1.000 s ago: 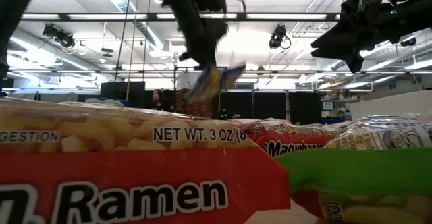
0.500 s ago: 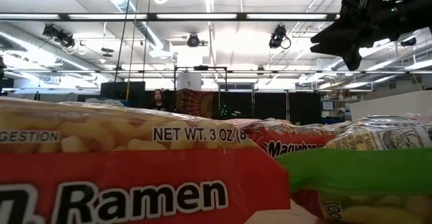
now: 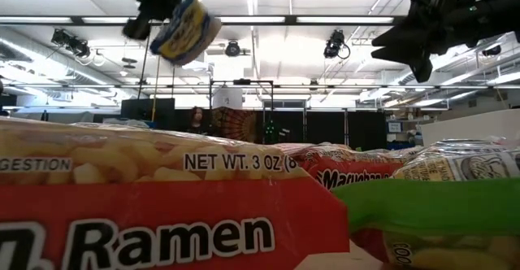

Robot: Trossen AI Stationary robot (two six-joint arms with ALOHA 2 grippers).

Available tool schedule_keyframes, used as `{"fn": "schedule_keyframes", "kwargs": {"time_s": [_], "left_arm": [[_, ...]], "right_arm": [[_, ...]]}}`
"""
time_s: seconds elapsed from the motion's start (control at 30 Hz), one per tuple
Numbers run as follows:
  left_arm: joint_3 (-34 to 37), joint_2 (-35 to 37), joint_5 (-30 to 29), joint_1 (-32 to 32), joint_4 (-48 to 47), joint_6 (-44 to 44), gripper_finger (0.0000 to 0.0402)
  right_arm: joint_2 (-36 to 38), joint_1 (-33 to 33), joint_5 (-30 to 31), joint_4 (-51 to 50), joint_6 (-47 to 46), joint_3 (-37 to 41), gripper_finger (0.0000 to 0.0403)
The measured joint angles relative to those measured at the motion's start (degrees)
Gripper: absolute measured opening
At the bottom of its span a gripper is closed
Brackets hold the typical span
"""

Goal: Sort Maruchan noodles
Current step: Put the blue noodle pack into the top left white bin

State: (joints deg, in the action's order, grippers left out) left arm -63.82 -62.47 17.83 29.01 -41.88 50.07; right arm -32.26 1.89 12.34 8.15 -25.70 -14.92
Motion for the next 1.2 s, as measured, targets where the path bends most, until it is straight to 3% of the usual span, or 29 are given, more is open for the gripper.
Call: {"fn": "schedule_keyframes", "kwargs": {"time_s": [0.27,0.37,0.47,0.53,0.83,1.03,1.2], "left_arm": [[11.4,9.4,-12.8,6.5,3.7,21.7,0.0011],[16.1,13.0,-15.9,7.7,13.7,27.3,0.0011],[20.4,14.3,-17.6,7.4,28.4,32.2,0.0011],[22.4,13.6,-19.3,6.2,36.9,34.7,0.0011],[23.4,4.1,-32.0,-4.3,62.5,36.6,0.0011],[23.4,-3.3,-39.7,-10.5,77.0,37.3,0.0011],[23.4,-7.3,-44.0,-14.6,85.7,38.2,0.0011]], "right_arm": [[-2.5,0.0,0.5,0.0,0.3,0.0,0.0122],[-3.6,0.0,1.6,2.7,1.9,0.0,0.0122],[-5.7,0.0,3.1,13.2,8.0,0.0,0.0122],[-8.2,0.0,4.6,17.8,12.6,-2.0,0.0122],[-28.7,0.4,6.9,16.3,35.3,-21.9,0.0140],[-41.8,1.8,9.2,16.1,39.6,-32.2,0.0200],[-47.1,1.7,9.2,17.2,43.3,-38.3,0.0263]]}}
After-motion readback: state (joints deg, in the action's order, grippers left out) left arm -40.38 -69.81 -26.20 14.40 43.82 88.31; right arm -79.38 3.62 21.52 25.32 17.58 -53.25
